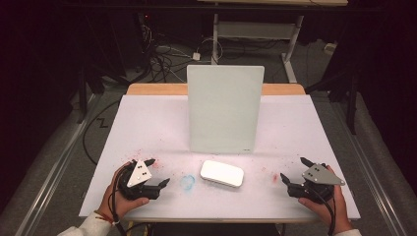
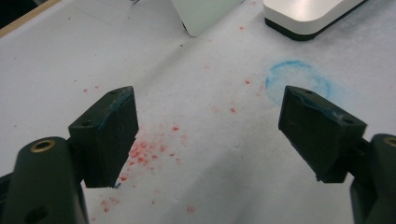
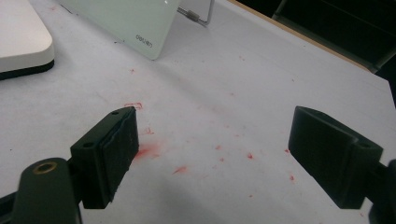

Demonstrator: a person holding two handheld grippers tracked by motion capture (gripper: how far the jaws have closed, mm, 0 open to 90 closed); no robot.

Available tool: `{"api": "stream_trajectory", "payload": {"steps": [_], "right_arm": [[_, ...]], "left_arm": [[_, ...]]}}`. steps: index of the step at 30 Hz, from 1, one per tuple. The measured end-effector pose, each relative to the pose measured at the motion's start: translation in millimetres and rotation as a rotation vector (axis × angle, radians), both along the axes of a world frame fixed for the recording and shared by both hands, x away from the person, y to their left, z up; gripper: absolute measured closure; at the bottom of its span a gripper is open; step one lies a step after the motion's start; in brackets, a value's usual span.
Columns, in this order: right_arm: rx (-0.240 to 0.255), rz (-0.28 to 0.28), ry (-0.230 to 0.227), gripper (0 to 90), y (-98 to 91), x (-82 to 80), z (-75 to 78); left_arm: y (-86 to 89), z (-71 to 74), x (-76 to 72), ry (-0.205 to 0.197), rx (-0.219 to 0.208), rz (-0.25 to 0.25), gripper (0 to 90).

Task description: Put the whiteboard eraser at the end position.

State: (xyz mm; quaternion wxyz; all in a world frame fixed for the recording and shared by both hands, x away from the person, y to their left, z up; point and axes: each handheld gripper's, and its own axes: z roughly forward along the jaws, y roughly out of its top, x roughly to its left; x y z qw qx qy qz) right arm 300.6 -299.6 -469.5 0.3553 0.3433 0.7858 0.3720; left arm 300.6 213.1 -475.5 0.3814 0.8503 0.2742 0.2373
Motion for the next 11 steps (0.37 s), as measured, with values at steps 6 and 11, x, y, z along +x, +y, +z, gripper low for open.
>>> {"api": "stream_trajectory", "payload": {"steps": [6,11], "right_arm": [[-0.003,0.001,0.002,16.9,2.6,0.8,-0.2],[-0.008,0.004,-0.014,16.8,3.8,1.3,1.0]], "left_arm": [[0.4,0.3,-0.5,0.007,-0.005,0.006,19.3],[0.2,0.1,-1.3,-0.003,0.002,0.014,19.3]]}}
